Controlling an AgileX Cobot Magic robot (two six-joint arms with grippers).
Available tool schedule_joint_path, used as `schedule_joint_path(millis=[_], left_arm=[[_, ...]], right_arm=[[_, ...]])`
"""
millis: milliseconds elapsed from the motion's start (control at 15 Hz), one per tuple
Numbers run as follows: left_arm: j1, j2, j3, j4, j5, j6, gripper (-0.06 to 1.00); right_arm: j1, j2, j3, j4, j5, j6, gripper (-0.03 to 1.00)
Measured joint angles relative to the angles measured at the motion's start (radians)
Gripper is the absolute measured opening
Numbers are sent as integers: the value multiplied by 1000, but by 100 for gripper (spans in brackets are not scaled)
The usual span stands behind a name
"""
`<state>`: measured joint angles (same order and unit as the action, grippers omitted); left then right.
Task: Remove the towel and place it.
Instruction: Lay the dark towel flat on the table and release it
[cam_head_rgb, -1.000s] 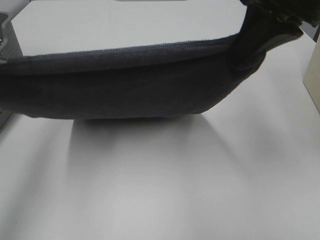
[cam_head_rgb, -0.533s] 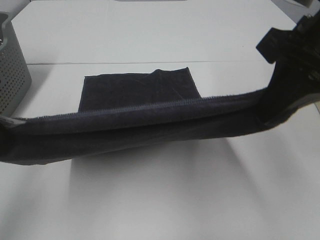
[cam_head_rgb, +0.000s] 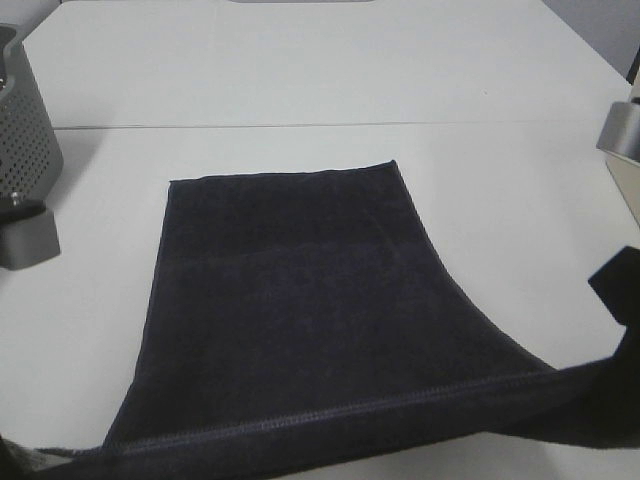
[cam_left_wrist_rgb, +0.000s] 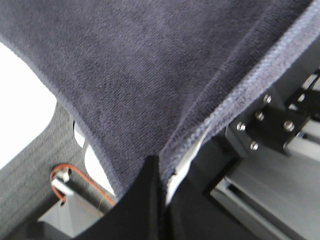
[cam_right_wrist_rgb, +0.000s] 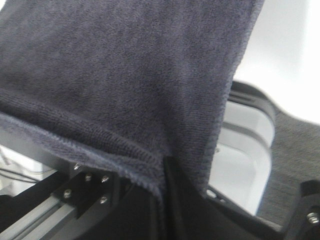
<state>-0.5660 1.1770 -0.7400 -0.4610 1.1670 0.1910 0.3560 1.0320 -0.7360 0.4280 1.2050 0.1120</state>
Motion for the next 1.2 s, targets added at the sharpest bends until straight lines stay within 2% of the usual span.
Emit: schedule_joint_path(millis=[333, 667, 1200], left_arm=[[-64, -12, 69, -30, 0, -27, 0], [-64, 13, 78, -37, -8, -44, 0], [-64, 192, 76, -49, -25, -140, 0]], right_arm=[[-2, -158, 152, 78, 4, 85, 1], [-2, -110, 198, 77, 3, 83, 1], [-2, 200, 201, 42, -13, -78, 1]])
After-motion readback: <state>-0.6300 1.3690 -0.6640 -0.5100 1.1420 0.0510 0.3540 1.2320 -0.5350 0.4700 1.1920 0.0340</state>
